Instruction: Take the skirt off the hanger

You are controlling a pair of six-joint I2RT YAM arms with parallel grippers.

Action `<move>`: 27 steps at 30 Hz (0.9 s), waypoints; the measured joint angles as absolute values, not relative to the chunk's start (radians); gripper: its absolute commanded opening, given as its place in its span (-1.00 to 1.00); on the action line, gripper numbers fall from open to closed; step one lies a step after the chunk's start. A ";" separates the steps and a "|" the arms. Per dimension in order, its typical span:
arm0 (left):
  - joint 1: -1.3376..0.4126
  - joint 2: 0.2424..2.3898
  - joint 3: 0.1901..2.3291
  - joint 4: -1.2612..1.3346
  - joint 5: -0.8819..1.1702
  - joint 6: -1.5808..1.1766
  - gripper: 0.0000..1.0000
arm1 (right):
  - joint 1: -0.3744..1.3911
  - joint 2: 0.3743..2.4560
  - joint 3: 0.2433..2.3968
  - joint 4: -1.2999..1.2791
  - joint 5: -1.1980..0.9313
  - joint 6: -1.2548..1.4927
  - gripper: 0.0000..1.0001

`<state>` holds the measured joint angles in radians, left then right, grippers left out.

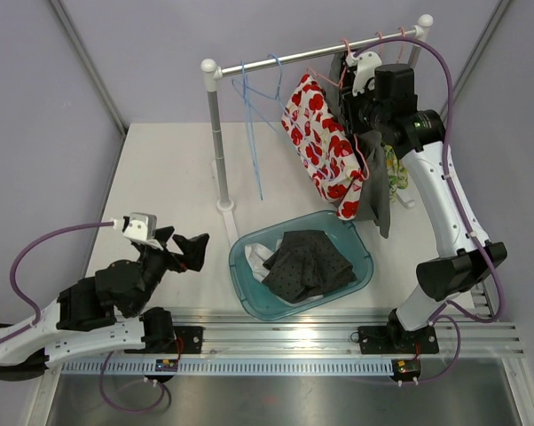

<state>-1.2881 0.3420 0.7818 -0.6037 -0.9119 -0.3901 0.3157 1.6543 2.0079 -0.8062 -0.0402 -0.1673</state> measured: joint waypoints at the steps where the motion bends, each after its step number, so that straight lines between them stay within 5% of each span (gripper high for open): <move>1: -1.288 0.342 0.778 -0.604 -0.911 -0.392 0.98 | 0.316 1.658 2.008 -0.800 -0.033 -0.170 -0.20; 6: -1.288 0.340 0.773 -0.603 -0.901 -0.396 0.98 | 0.314 1.673 2.004 -0.782 -0.015 -0.188 -1.00; 27: -1.288 0.337 0.739 -0.574 -0.833 -0.385 0.98 | 0.242 1.449 2.023 -0.752 -0.223 -0.124 -1.00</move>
